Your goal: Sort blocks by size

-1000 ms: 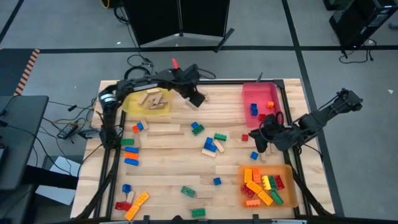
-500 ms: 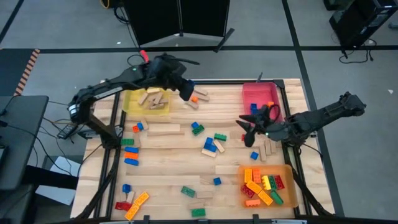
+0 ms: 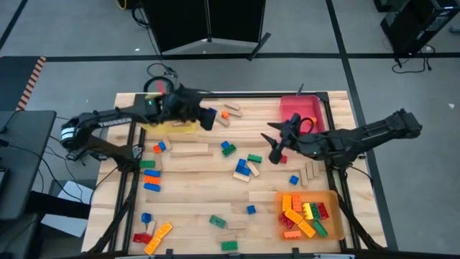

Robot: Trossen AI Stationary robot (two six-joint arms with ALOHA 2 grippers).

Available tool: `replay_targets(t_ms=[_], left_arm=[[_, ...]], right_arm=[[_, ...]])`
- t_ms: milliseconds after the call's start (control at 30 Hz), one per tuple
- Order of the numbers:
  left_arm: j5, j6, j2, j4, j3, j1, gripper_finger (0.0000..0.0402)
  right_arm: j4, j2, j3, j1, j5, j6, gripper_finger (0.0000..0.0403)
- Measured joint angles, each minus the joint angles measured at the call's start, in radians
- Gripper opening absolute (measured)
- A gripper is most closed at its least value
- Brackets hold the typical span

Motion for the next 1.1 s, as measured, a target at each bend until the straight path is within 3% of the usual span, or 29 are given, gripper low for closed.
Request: replay_targets(t_ms=[200,333,567,767,1100], left_arm=[[0.233,-0.191,-0.021,0.679,-0.311,-0.01,0.0156],[0.292,-0.303,-0.003,1.02,-0.42,-0.007,0.0156],[0.377,-0.35,0.001,1.062,-0.439,-0.006,0.0156],[0.431,-0.377,0.001,1.08,-0.439,-0.009,0.0156],[0.466,-0.377,0.001,1.071,-0.438,-0.028,0.0156]], right_arm=[[0.029,0.074,0.0,-0.048,-0.034,0.0,0.0262],[0.133,0.151,0.0,-0.073,-0.081,-0.051,0.0288],[0.401,0.266,0.019,-0.096,-0.145,-0.308,0.0326],[0.41,0.379,0.124,-0.137,-0.259,-0.372,0.0349],[0.407,0.527,0.289,-0.153,-0.301,-0.51,0.0342]])
